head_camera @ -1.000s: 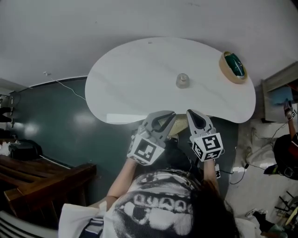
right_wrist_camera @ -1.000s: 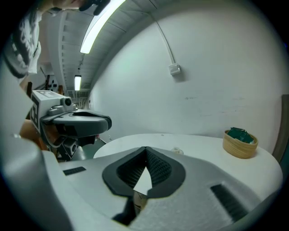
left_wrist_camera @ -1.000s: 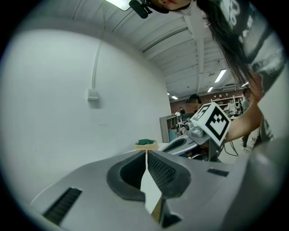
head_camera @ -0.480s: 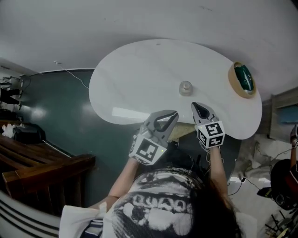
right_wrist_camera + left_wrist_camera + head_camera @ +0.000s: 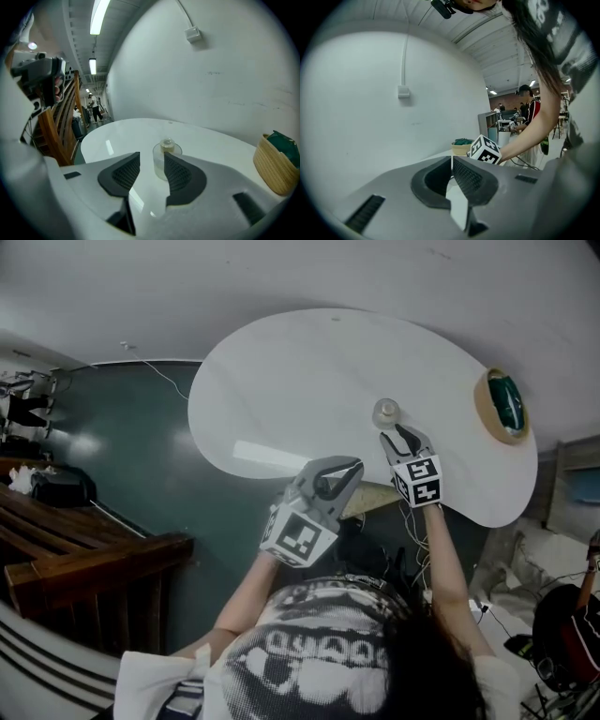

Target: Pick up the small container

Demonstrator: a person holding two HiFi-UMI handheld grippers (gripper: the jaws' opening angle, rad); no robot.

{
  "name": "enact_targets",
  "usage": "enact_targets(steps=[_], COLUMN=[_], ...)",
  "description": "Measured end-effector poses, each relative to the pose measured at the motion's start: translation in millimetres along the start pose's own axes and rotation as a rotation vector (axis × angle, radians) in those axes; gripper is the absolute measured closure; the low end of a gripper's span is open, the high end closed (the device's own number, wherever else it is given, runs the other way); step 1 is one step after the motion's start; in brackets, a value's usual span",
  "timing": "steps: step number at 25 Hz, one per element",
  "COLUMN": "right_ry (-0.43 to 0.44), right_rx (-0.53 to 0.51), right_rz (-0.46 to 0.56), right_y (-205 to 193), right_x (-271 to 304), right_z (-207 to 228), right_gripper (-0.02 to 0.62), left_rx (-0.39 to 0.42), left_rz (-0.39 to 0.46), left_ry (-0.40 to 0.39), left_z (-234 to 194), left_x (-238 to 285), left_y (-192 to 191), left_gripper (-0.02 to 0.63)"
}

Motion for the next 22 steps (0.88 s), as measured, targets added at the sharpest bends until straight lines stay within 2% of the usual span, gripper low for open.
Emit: enact_targets(steps=[3, 6, 10, 14, 22], right_ry=[-0.035, -0.075, -0.077, -0.076, -0.082], right_rx=[-0.023, -0.013, 0.009, 0.016, 0.068], right_rz=[-0.021, -0.032, -0.064, -0.098, -0.129], right_y=[-4.5, -8.4, -13.8, -16.5, -18.5], right_x=[13.3, 21.6, 35.9, 52.1, 75.9], right_z=[2.7, 9.2, 14.1, 17.2, 17.5], right_gripper=[0.411, 0.330, 0.261, 0.239, 0.236], left_rx=[0.005, 0.010, 0.020, 0.023, 0.012], left_rz=[-0.006, -0.008, -0.002, -0.001, -0.006], left_ry=[-0.005, -0.025, -0.044, -0.057, -0.076], left_z=[-6.3, -12.7, -25.9, -39.6, -61.5], left_x=[-0.1, 2.7, 3.3, 2.4, -1.4], left_y=[-2.6, -1.0, 1.8, 1.6, -1.2], left_gripper=[0.594, 0.594, 0.594, 0.594, 0.594])
Point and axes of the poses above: the fingertips, and each gripper's own axes: x forward along the fingers, z to its right, y out of its top, the point moved 7 cm from there along -x, backward along the fingers, and after that the axes turned 12 degrees about -x, right-handed, at the moved point
